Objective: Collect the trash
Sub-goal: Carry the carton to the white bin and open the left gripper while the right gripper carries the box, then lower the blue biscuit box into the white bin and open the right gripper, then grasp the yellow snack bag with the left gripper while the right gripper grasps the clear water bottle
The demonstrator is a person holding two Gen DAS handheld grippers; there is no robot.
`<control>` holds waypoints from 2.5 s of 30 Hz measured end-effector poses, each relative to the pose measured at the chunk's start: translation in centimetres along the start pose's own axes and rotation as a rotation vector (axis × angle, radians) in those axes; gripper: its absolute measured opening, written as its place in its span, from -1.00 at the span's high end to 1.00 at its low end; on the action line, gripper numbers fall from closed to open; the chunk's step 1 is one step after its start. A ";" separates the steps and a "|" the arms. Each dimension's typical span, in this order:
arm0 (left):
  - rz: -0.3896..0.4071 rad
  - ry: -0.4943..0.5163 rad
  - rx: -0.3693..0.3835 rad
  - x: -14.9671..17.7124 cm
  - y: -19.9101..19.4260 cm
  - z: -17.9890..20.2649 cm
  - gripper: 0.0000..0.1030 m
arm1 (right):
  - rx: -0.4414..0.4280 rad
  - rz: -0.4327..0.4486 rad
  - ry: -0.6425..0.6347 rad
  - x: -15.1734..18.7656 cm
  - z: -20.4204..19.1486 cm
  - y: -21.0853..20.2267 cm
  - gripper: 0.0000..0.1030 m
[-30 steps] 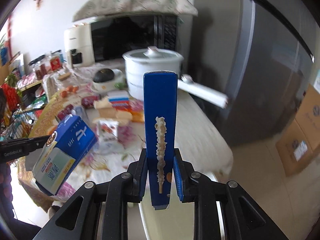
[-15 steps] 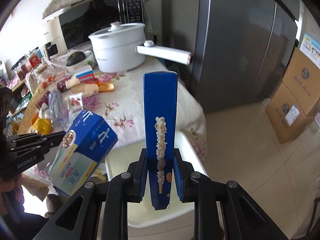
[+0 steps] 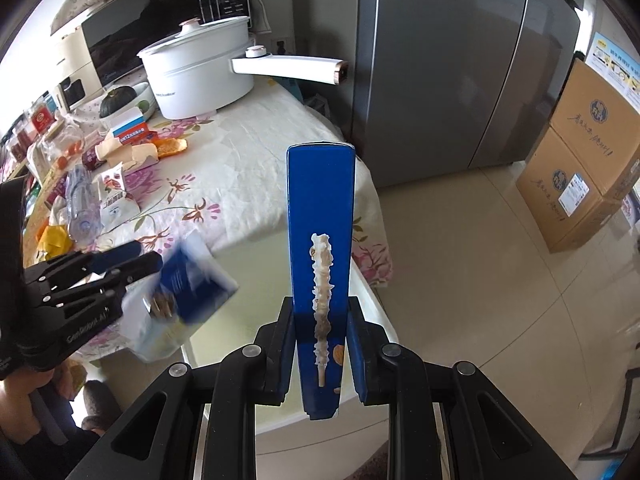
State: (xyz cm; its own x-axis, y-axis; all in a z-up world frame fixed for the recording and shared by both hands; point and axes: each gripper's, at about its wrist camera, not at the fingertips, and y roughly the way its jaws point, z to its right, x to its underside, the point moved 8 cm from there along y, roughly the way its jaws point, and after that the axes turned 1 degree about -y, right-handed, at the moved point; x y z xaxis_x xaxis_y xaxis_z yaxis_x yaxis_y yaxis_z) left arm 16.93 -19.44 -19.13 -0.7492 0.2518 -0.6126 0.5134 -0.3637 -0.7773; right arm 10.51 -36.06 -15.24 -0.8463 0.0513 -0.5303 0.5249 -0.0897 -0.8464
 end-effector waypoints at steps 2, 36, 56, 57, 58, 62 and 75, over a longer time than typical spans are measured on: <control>-0.003 0.009 -0.044 -0.1 -0.1 -0.3 -0.87 | -0.001 -0.002 0.000 0.0 0.1 0.1 0.53; -0.041 -0.011 -0.196 1.8 -4.6 -6.4 -0.99 | -0.038 -0.039 0.015 -0.4 -1.8 1.5 -0.57; -0.047 -0.170 -0.248 3.4 -7.4 -15.3 -0.99 | -0.051 -0.051 -0.080 -2.2 -7.5 2.2 -0.65; -0.047 -0.172 -0.260 3.5 -7.5 -16.1 -0.99 | -0.054 -0.053 -0.084 -2.3 -7.9 2.3 -0.65; -0.046 -0.174 -0.273 3.6 -7.6 -17.0 -0.99 | -0.057 -0.056 -0.086 -2.4 -8.3 2.5 -0.65; -0.049 -0.174 -0.285 4.0 -7.4 -20.6 -0.99 | -0.073 -0.066 -0.092 -2.8 -9.8 3.0 -0.65; -0.197 -0.229 -0.235 5.4 -2.6 -25.4 -0.99 | -0.107 -0.097 -0.107 -4.1 -13.5 4.8 -0.65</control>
State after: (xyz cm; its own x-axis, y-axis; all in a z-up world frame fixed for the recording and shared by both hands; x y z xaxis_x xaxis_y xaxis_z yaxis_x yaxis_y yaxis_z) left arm 22.22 5.64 -24.04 -0.9034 0.0793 -0.4213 0.4127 -0.1059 -0.9047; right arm 17.72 -23.23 -17.85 -0.8952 -0.0522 -0.4427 0.4424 0.0172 -0.8966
